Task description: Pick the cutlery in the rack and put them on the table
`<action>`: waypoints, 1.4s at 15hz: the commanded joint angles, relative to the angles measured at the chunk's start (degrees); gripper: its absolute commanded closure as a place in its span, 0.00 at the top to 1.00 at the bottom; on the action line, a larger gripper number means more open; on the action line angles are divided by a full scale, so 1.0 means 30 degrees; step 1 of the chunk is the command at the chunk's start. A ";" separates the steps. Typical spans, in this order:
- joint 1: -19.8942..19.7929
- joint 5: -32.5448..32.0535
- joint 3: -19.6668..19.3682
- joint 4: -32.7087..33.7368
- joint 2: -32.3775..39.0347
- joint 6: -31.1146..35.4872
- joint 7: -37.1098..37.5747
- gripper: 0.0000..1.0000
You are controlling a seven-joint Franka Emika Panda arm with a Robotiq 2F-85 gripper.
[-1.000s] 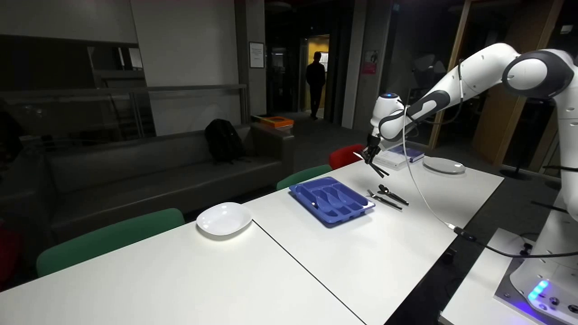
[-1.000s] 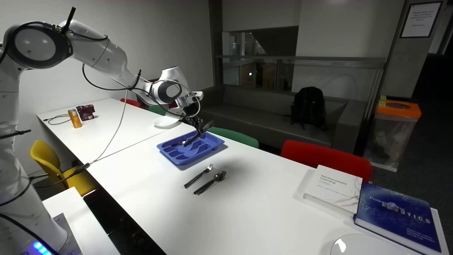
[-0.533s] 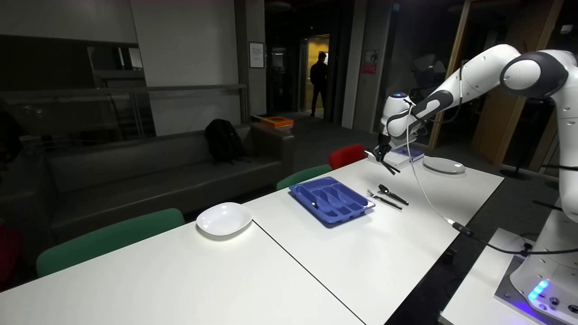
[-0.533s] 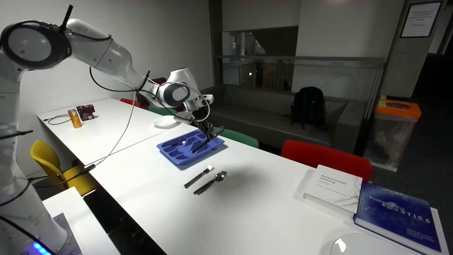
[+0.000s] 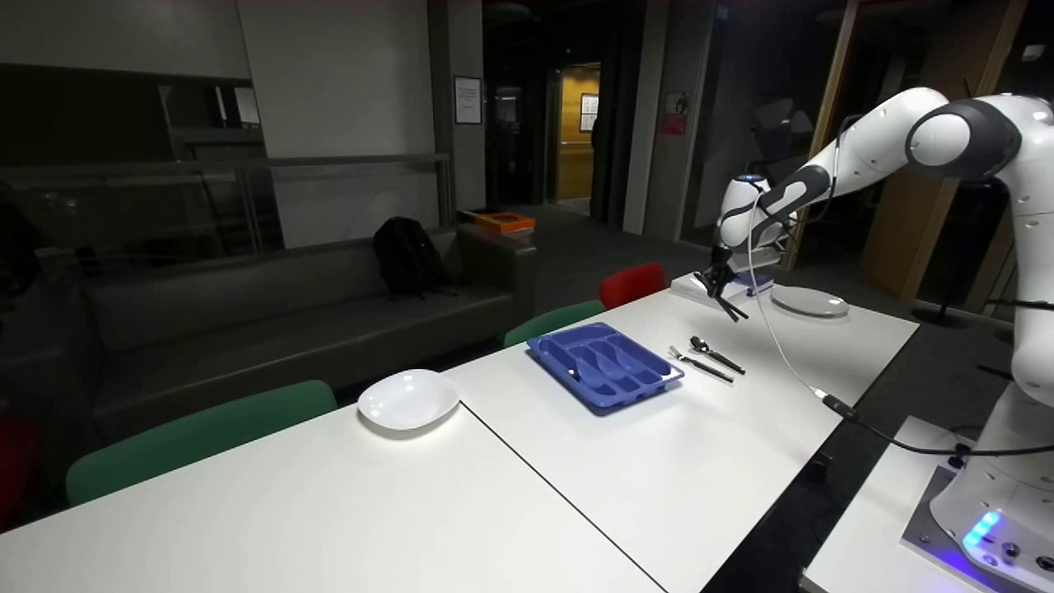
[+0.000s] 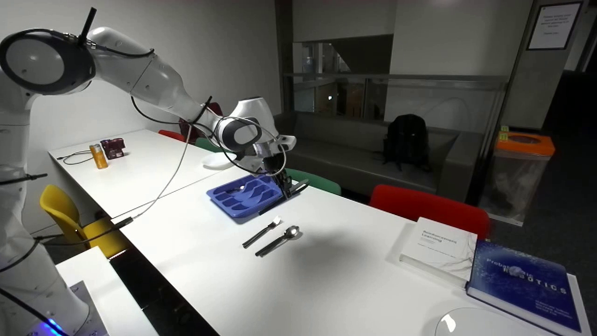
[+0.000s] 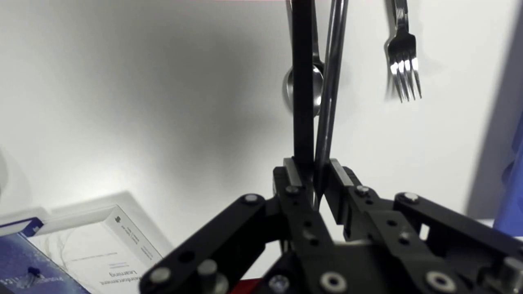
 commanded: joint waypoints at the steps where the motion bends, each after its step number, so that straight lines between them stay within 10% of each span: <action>1: -0.0904 0.1402 0.0124 -0.0139 0.0199 0.0187 -0.1066 0.05; 21: -0.4530 0.5951 0.1952 -0.0089 0.1687 -0.0642 -0.8770 0.05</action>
